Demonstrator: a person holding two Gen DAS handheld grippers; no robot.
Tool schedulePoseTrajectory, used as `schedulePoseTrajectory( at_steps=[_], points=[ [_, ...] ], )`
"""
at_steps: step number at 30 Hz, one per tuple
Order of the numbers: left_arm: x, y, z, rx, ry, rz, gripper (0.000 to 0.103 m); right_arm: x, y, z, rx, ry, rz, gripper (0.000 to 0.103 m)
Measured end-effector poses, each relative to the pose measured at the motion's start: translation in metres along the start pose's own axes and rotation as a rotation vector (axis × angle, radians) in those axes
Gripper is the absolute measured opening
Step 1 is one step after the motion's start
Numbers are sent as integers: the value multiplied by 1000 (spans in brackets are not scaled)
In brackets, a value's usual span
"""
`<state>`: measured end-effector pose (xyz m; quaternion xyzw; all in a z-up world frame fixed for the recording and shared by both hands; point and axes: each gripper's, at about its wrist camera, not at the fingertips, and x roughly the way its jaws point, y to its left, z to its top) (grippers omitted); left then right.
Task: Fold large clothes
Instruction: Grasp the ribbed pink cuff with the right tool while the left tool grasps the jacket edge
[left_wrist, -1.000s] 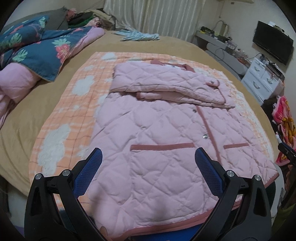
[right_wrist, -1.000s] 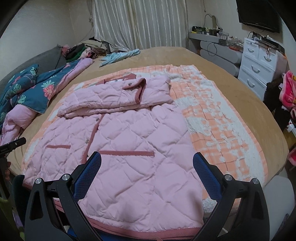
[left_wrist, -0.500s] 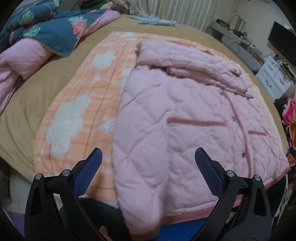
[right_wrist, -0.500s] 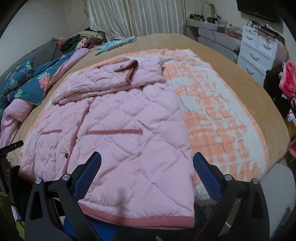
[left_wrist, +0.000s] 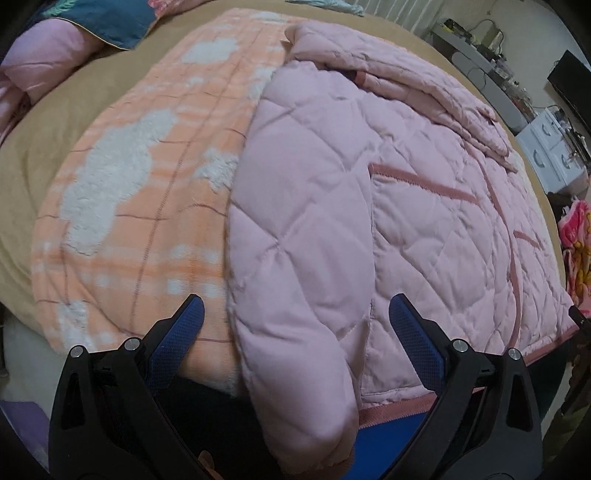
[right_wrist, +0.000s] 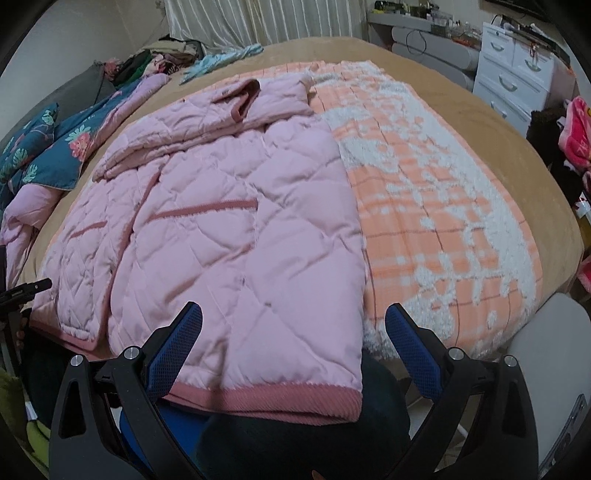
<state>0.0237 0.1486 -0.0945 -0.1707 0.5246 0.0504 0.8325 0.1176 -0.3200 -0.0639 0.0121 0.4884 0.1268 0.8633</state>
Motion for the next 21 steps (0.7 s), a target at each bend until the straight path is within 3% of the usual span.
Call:
schedulePoseTrajectory(
  at_steps=[7, 9, 11, 13, 16, 21],
  points=[
    [7, -7, 0, 27, 16, -7, 94, 19, -2, -6, 11, 91, 22, 99],
    [8, -8, 0, 30, 17, -16, 94, 26, 0, -8, 28, 123, 69, 98],
    [8, -8, 0, 28, 21, -23, 94, 28, 5, -8, 25, 117, 72, 94],
    [7, -7, -1, 28, 21, -29, 94, 26, 10, -7, 9, 95, 92, 64],
    [8, -8, -2, 23, 31, -59, 94, 18, 17, -2, -19, 41, 109, 36],
    [7, -18, -8, 65, 27, -93, 92, -8, 25, 8, -40, -104, 149, 26]
  ],
)
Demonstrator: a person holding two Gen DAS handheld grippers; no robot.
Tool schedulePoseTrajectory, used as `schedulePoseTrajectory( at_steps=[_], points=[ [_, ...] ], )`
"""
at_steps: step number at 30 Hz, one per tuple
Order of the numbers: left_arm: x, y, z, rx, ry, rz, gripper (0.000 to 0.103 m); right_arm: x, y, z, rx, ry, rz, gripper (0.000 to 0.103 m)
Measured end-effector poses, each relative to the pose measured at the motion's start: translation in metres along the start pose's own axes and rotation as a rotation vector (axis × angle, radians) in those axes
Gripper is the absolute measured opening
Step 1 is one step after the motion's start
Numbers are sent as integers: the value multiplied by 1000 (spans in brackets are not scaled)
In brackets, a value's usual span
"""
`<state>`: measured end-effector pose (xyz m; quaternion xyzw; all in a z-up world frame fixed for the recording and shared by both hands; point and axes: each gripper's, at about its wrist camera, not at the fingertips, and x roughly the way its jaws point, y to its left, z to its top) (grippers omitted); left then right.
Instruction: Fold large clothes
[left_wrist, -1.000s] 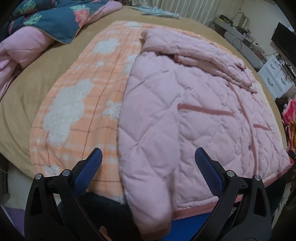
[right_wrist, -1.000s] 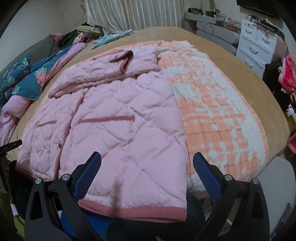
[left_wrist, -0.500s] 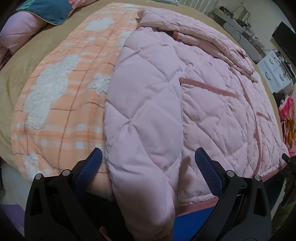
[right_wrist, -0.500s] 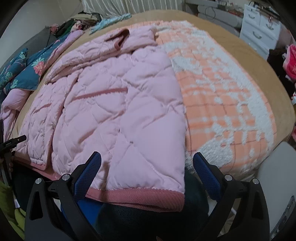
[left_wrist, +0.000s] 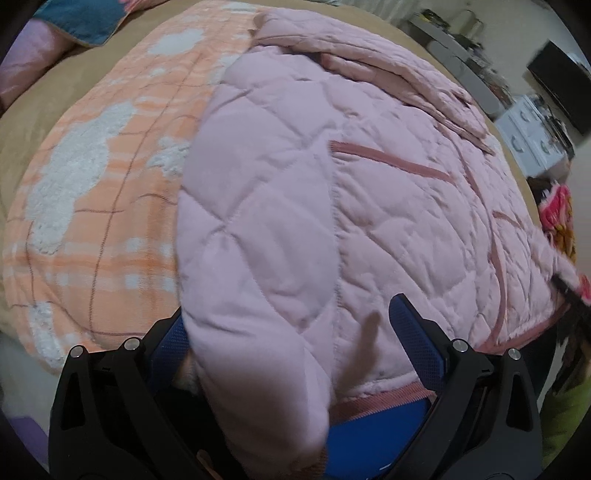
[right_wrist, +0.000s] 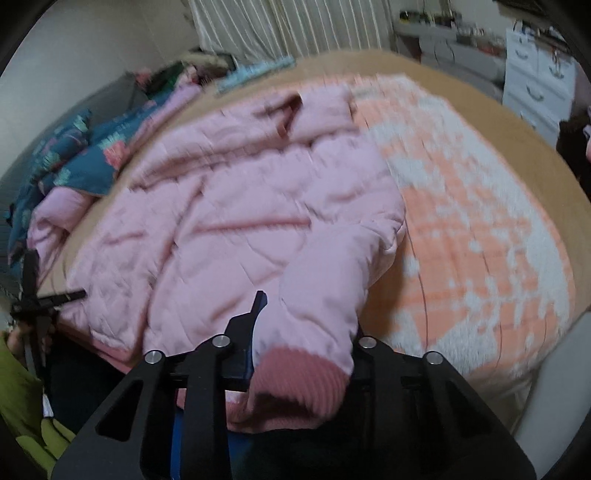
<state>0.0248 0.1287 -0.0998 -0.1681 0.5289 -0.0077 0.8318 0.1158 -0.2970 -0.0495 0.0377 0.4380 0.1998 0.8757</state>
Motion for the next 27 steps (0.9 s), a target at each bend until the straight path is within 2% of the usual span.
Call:
schedulePoseTrajectory(
  at_steps=[3, 7, 8, 9, 11, 13, 17, 27],
  points=[
    [2, -10, -5, 47, 6, 38, 81, -7, 5, 11, -6, -52, 11, 23],
    [3, -10, -6, 54, 4, 63, 64, -15, 5, 22, 11, -114, 46, 21],
    [2, -9, -6, 53, 1, 68, 53, -17, 4, 25, 13, -129, 53, 21],
    [1, -9, -5, 54, -2, 74, 47, -18, 5, 28, 17, -139, 59, 20],
    [-4, -10, -5, 72, -24, 73, 24, -19, 5, 33, 24, -156, 73, 20],
    [-13, -13, -5, 85, -56, 50, 14, -21, 4, 35, 28, -166, 77, 20],
    [-34, -23, 4, 123, -136, 32, 10, -24, 4, 42, 45, -192, 88, 20],
    [-64, -39, 47, 98, -254, -29, 8, -40, 12, 67, 35, -249, 98, 18]
  ],
)
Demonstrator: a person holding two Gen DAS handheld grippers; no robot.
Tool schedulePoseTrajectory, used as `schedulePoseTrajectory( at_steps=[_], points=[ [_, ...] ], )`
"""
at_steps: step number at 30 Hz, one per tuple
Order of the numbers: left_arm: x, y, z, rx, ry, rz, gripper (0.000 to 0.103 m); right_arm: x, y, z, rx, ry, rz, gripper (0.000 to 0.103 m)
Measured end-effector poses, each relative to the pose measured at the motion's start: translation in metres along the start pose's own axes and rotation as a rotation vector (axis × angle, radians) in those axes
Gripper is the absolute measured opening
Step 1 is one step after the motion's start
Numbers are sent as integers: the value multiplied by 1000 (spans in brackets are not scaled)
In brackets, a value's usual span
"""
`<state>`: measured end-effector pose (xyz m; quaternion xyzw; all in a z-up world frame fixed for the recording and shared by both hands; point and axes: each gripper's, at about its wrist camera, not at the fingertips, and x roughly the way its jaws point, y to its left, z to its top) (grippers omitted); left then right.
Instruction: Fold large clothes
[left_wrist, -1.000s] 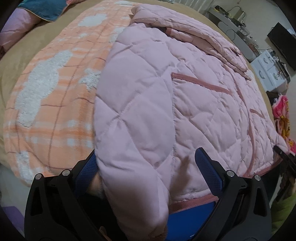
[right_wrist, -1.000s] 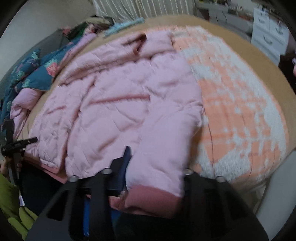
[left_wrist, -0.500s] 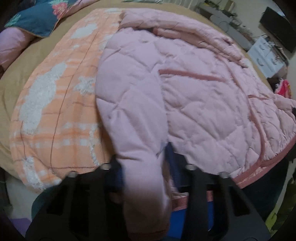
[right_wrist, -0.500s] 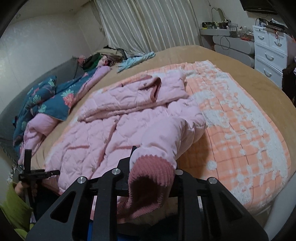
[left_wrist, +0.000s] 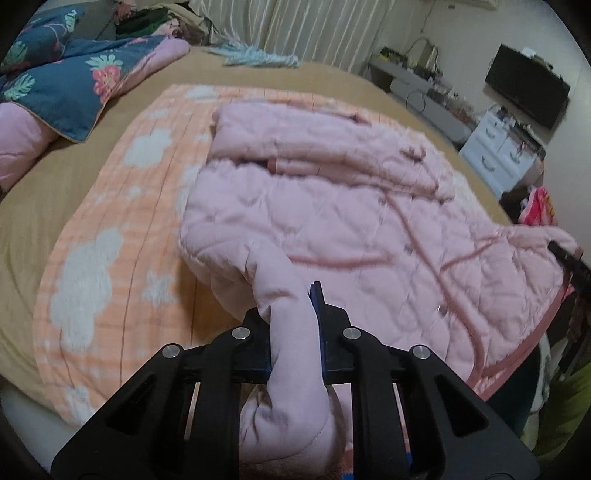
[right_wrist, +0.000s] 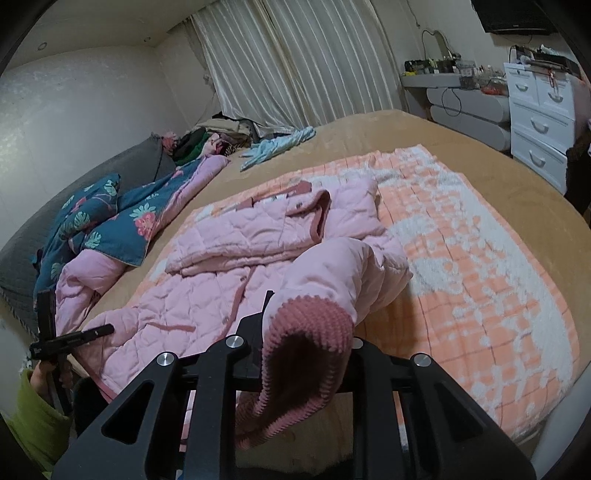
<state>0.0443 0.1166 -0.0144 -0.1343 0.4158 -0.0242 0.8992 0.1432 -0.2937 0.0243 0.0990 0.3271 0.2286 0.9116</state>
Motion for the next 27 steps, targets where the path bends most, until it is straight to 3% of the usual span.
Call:
schedulePoseTrajectory(
  at_steps=[13, 27],
  points=[
    [-16, -2, 53, -34, -117, -43, 8, -5, 4, 35, 18, -70, -20, 17],
    [-22, 7, 90, -78, -161, -52, 8, 0, 6, 73, 33, -121, -37, 17]
  ],
)
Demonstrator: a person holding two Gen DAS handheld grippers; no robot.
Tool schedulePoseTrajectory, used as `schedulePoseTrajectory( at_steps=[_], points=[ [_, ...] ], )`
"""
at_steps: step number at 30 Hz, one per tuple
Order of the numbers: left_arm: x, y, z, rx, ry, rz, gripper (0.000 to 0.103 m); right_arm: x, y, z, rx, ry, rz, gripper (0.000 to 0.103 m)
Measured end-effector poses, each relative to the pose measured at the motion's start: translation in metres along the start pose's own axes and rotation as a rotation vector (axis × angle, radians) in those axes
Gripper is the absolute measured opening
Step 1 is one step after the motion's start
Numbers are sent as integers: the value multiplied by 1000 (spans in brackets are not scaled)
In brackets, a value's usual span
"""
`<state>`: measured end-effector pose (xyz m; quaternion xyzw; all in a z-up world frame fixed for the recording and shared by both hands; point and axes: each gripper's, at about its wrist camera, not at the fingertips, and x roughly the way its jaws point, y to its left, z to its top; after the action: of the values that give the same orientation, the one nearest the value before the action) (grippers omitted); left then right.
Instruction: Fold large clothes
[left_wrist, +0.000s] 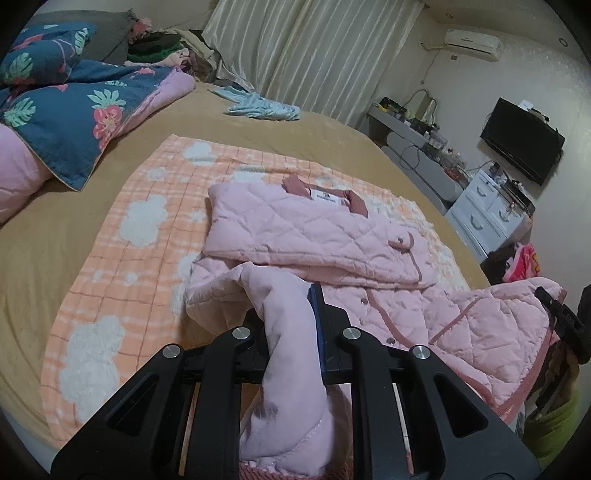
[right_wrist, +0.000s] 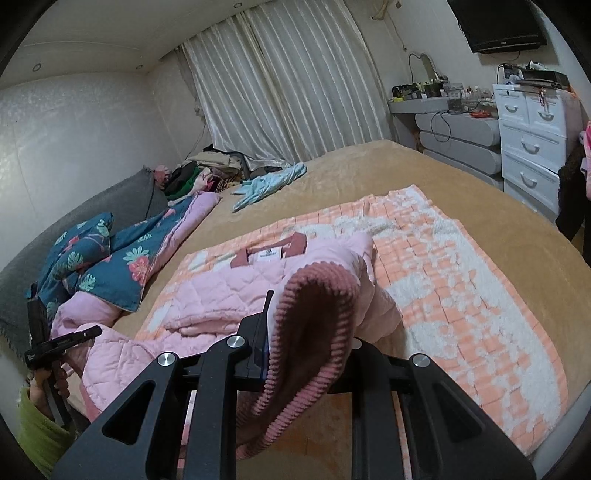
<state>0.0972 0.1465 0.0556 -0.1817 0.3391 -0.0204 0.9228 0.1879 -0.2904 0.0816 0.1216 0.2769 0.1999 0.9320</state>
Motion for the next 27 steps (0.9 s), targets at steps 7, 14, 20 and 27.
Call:
schedulePoseTrajectory(
  at_steps=[7, 14, 20, 27],
  points=[
    [-1, -2, 22, -13, -32, -1, 8, 5, 4, 18, -16, -28, -30, 17],
    [2, -4, 36, -22, -50, 9, 9, 9, 12, 31, -43, -43, -49, 17],
    [4, -3, 44, -26, -58, 14, 9, 15, 14, 40, -40, -51, -49, 17],
    [7, -5, 54, -13, -69, 37, 9, 23, 13, 51, -34, -53, -52, 17]
  ],
)
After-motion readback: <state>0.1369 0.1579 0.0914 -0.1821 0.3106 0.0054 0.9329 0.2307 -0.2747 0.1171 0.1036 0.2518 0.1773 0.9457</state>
